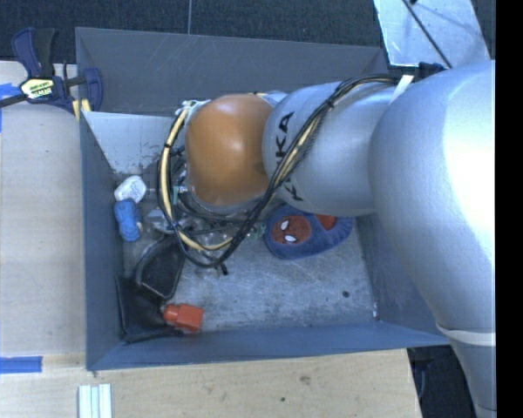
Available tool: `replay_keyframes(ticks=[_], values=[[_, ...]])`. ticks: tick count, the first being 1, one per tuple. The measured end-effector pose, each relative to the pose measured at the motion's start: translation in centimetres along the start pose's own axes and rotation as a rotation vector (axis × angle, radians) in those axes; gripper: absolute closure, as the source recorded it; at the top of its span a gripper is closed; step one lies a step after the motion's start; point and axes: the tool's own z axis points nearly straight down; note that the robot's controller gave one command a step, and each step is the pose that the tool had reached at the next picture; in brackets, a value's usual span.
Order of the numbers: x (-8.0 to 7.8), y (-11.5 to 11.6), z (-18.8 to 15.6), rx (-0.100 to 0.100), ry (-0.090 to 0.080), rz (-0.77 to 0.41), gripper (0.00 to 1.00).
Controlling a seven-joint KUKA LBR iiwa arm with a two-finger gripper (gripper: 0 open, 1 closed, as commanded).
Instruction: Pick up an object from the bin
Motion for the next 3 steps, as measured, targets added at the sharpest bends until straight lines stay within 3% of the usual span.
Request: replay_keyframes(ticks=[1, 2, 3], values=[[-0.1, -0.1, -0.2, 0.003, -0.006, 0.004, 1.00], [-0.6, 2.2, -10.8, 0.003, -0.005, 0.135, 1.00], [0.0, 2.5, -25.2, 0.005, -0.006, 0.155, 1.00]])
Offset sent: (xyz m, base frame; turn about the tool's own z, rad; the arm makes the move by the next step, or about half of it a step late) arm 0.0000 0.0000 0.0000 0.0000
